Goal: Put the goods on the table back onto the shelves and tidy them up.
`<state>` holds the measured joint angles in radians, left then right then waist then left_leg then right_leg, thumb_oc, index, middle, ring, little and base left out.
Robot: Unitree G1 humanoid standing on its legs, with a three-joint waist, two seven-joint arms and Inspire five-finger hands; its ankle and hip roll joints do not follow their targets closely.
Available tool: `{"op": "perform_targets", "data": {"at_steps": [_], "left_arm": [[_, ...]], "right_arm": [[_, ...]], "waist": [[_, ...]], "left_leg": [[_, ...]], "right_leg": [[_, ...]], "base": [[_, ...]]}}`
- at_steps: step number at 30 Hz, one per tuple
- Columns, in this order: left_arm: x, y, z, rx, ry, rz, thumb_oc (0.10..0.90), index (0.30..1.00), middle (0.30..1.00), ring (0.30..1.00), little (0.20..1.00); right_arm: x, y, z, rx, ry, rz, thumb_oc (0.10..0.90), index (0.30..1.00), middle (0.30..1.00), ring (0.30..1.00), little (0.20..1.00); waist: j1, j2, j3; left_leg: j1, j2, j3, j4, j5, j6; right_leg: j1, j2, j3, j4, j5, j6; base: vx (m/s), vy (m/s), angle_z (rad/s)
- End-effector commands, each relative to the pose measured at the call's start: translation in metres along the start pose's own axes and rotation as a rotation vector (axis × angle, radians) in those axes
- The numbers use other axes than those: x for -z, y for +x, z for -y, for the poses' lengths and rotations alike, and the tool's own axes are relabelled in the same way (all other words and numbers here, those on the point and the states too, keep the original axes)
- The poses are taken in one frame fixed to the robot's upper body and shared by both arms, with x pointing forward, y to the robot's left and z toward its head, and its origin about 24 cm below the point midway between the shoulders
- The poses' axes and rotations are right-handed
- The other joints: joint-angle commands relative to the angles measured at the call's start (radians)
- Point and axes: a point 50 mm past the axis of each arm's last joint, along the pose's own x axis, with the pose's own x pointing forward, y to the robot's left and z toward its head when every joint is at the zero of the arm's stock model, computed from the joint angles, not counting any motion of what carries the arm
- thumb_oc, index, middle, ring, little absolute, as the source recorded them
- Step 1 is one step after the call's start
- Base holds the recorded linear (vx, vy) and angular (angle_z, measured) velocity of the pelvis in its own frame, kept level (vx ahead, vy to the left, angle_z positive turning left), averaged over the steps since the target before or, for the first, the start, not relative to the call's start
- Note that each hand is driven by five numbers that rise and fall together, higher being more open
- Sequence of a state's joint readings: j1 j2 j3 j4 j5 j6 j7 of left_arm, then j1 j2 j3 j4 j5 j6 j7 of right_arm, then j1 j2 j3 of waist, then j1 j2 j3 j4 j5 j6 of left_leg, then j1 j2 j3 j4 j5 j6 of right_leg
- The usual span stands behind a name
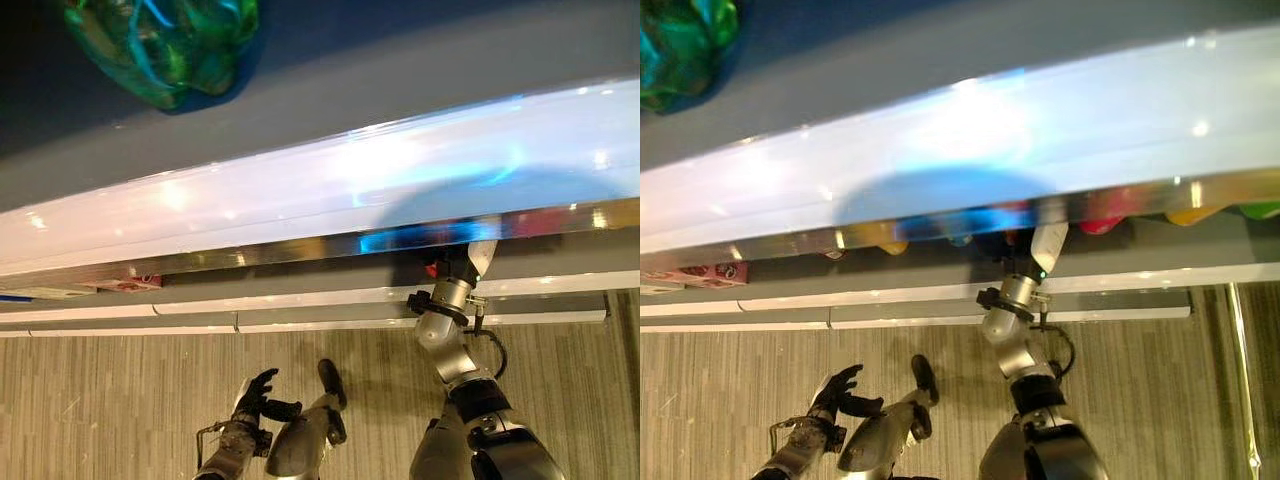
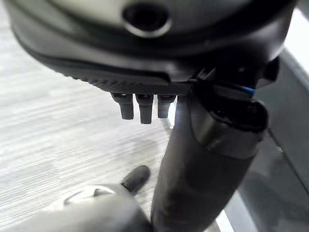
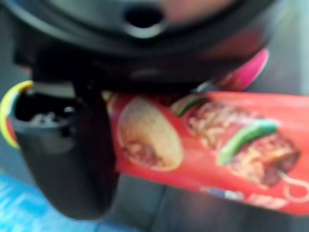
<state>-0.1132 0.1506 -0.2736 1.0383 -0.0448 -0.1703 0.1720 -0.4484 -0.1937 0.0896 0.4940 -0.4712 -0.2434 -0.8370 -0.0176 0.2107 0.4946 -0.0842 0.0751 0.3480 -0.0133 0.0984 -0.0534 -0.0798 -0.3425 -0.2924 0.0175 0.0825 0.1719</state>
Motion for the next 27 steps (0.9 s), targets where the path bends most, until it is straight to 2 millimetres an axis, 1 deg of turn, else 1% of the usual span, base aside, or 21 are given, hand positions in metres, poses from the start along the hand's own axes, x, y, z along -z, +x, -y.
{"op": "perform_targets", "data": {"at_steps": [1,2,3,9,13,17,20,21,22,23,24,25,26,27], "left_arm": [[0.018,-0.007,-0.001,-0.018,0.072,-0.038,0.8,0.9,0.9,0.9,0.9],[0.016,-0.006,0.0,-0.018,0.079,-0.027,0.8,0.9,0.9,0.9,0.9],[0.015,-0.006,0.0,-0.018,0.079,-0.026,0.8,0.9,0.9,0.9,0.9],[0.008,-0.005,0.0,-0.023,0.092,0.016,0.8,0.9,0.9,0.9,0.9],[-0.005,-0.004,0.001,-0.018,0.114,0.083,0.8,0.9,0.9,0.9,0.9],[-0.022,-0.002,-0.003,-0.031,0.167,0.168,0.8,0.9,0.9,0.9,0.9],[-0.034,-0.001,-0.012,-0.07,0.21,0.228,0.8,0.9,0.9,0.9,0.9],[-0.043,-0.001,-0.017,-0.095,0.232,0.267,0.8,0.9,0.9,0.9,0.9],[-0.047,0.0,-0.022,-0.116,0.242,0.286,0.8,0.9,0.9,0.9,0.9],[-0.048,0.0,-0.022,-0.118,0.242,0.288,0.8,0.9,0.9,0.9,0.9],[-0.047,-0.001,-0.024,-0.126,0.262,0.291,0.8,0.9,0.9,0.9,0.9],[-0.052,0.0,-0.027,-0.145,0.271,0.311,0.8,0.9,0.9,0.9,0.9],[-0.052,-0.001,-0.028,-0.153,0.277,0.314,0.8,0.9,0.9,0.9,0.9],[-0.055,0.0,-0.029,-0.158,0.274,0.323,0.8,0.9,0.9,0.9,0.9]], "right_arm": [[-0.058,0.033,0.015,0.19,0.187,0.232,0.4,0.3,0.3,0.3,0.3],[-0.057,0.035,0.017,0.204,0.196,0.223,0.4,0.3,0.3,0.3,0.3],[-0.058,0.036,0.017,0.205,0.196,0.223,0.4,0.3,0.3,0.3,0.3],[-0.063,0.042,0.027,0.252,0.211,0.257,0.4,0.3,0.3,0.3,0.3],[-0.07,0.049,0.032,0.281,0.244,0.278,0.4,0.3,0.3,0.3,0.3],[-0.079,0.054,0.036,0.3,0.277,0.317,0.4,0.3,0.3,0.3,0.3],[-0.085,0.059,0.039,0.316,0.276,0.359,0.4,0.3,0.3,0.3,0.3],[-0.091,0.064,0.039,0.331,0.276,0.388,0.4,0.3,0.3,0.3,0.3],[-0.095,0.068,0.04,0.342,0.283,0.403,0.4,0.3,0.3,0.3,0.3],[-0.096,0.068,0.04,0.343,0.285,0.405,0.4,0.3,0.3,0.3,0.3],[-0.094,0.069,0.041,0.354,0.273,0.408,0.4,0.3,0.3,0.3,0.3],[-0.098,0.073,0.043,0.37,0.268,0.429,0.4,0.3,0.3,0.3,0.3],[-0.096,0.074,0.044,0.378,0.254,0.425,0.4,0.3,0.3,0.3,0.3],[-0.099,0.075,0.044,0.382,0.258,0.434,0.4,0.3,0.3,0.3,0.3]], "waist": [[0.0,0.066,0.025],[-0.001,0.076,0.025],[-0.001,0.076,0.025],[0.004,0.108,0.025],[0.013,0.127,0.025],[0.03,0.138,0.025],[0.046,0.146,0.025],[0.058,0.151,0.025],[0.065,0.152,0.025],[0.067,0.152,0.025],[0.073,0.153,0.025],[0.08,0.154,0.025],[0.088,0.154,0.025],[0.089,0.154,0.025]], "left_leg": [[-0.043,-0.006,-0.023,0.091,-0.102,-0.005],[-0.054,-0.016,-0.021,0.097,-0.107,-0.003],[-0.055,-0.016,-0.021,0.098,-0.107,-0.002],[-0.091,-0.039,-0.01,0.115,-0.121,0.003],[-0.141,-0.042,-0.002,0.152,-0.133,0.006],[-0.225,-0.021,0.001,0.252,-0.164,0.014],[-0.291,-0.003,-0.003,0.327,-0.186,0.022],[-0.339,0.009,-0.006,0.381,-0.201,0.027],[-0.364,0.014,-0.005,0.409,-0.21,0.031],[-0.369,0.016,-0.004,0.416,-0.212,0.031],[-0.369,0.019,-0.021,0.443,-0.24,0.025],[-0.409,0.023,-0.012,0.46,-0.228,0.039],[-0.406,0.024,-0.03,0.483,-0.254,0.033],[-0.431,0.028,-0.016,0.486,-0.237,0.043]], "right_leg": [[-0.043,0.013,0.008,0.098,-0.007,-0.078],[-0.062,0.0,0.012,0.115,-0.009,-0.075],[-0.064,0.0,0.013,0.117,-0.01,-0.075],[-0.11,-0.033,0.022,0.147,-0.013,-0.068],[-0.163,-0.056,0.036,0.179,-0.013,-0.065],[-0.229,-0.082,0.046,0.243,-0.029,-0.071],[-0.279,-0.095,0.056,0.291,-0.044,-0.077],[-0.323,-0.1,0.072,0.33,-0.056,-0.082],[-0.343,-0.102,0.079,0.348,-0.063,-0.085],[-0.349,-0.102,0.082,0.352,-0.064,-0.085],[-0.346,-0.102,0.1,0.378,-0.091,-0.078],[-0.384,-0.104,0.094,0.392,-0.082,-0.091],[-0.381,-0.104,0.112,0.416,-0.106,-0.083],[-0.405,-0.106,0.104,0.416,-0.09,-0.093]], "base": [[-0.01,0.129,0.04],[0.0,0.092,0.03],[-0.01,0.086,0.04],[-0.02,0.067,-0.02],[-0.04,0.045,-0.13],[-0.05,0.004,0.01],[-0.04,-0.004,0.03],[-0.05,0.002,-0.07],[-0.05,-0.001,-0.1],[0.04,0.003,-0.1],[-0.03,0.013,-0.09],[0.03,0.008,-0.12],[-0.1,0.009,-0.07],[0.04,0.019,-0.08]]}}
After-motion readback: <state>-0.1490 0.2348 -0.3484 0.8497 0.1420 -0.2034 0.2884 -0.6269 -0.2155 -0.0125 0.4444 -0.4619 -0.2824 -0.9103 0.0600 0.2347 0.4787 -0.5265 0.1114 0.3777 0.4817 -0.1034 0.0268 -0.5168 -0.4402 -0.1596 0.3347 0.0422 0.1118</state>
